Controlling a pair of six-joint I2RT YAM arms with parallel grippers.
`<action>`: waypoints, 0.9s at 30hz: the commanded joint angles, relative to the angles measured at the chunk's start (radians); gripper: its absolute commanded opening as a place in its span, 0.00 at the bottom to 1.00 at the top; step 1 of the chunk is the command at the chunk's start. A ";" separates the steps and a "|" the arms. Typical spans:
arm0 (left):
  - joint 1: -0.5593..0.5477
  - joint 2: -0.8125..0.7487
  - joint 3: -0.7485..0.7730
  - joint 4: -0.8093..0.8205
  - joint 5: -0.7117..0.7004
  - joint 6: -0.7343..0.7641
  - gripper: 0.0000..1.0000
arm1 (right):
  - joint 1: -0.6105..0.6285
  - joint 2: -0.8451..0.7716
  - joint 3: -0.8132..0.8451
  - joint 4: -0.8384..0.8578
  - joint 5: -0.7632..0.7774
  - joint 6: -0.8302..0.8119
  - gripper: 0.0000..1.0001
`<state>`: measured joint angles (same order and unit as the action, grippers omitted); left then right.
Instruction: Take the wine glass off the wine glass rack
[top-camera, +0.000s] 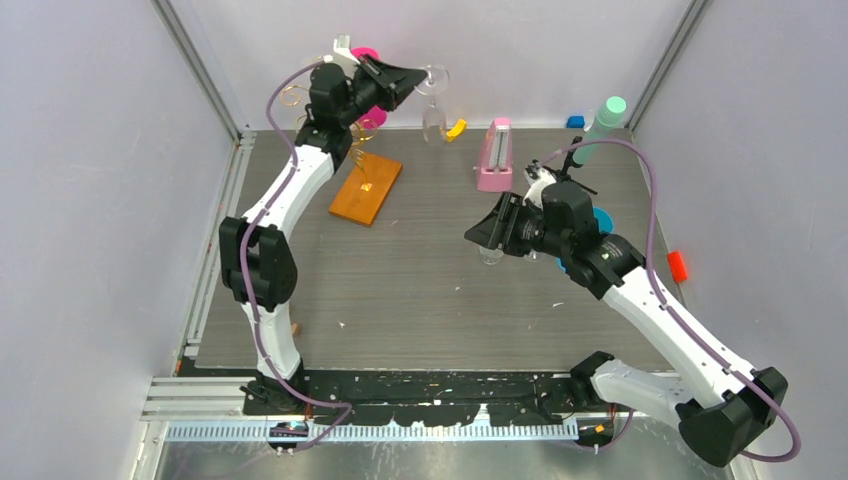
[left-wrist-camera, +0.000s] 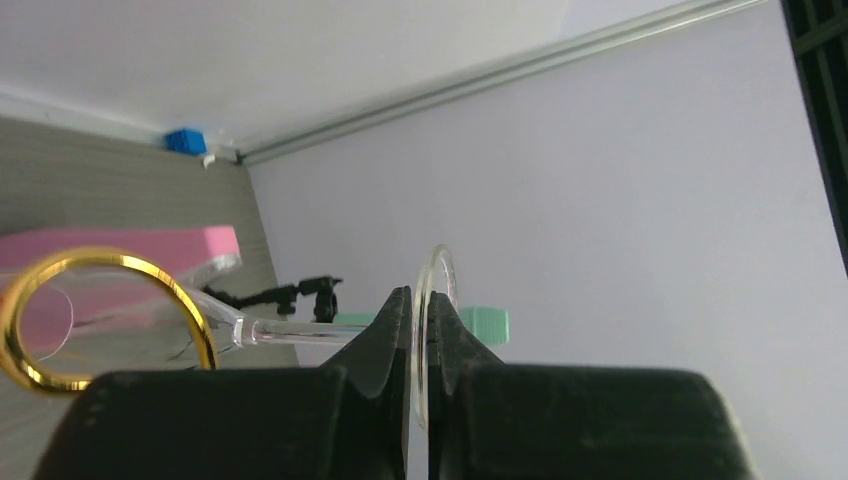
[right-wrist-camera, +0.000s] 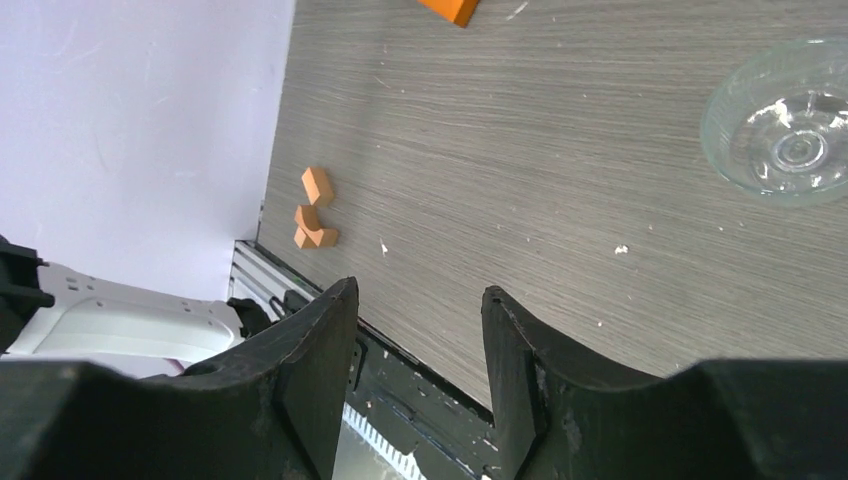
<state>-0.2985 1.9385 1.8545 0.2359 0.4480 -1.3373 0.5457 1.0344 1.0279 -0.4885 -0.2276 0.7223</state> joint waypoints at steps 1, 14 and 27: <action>-0.040 -0.109 -0.102 0.107 0.069 -0.070 0.00 | 0.000 -0.075 -0.026 0.170 -0.002 0.004 0.55; -0.111 -0.439 -0.505 0.087 0.060 -0.207 0.00 | 0.000 -0.121 -0.028 0.459 0.038 -0.225 0.67; -0.145 -0.714 -0.770 0.034 0.146 -0.316 0.00 | 0.014 -0.046 -0.062 0.699 -0.308 -0.470 0.69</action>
<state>-0.4374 1.2949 1.1057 0.2428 0.5411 -1.6005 0.5488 0.9634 0.9665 0.0734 -0.4053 0.3435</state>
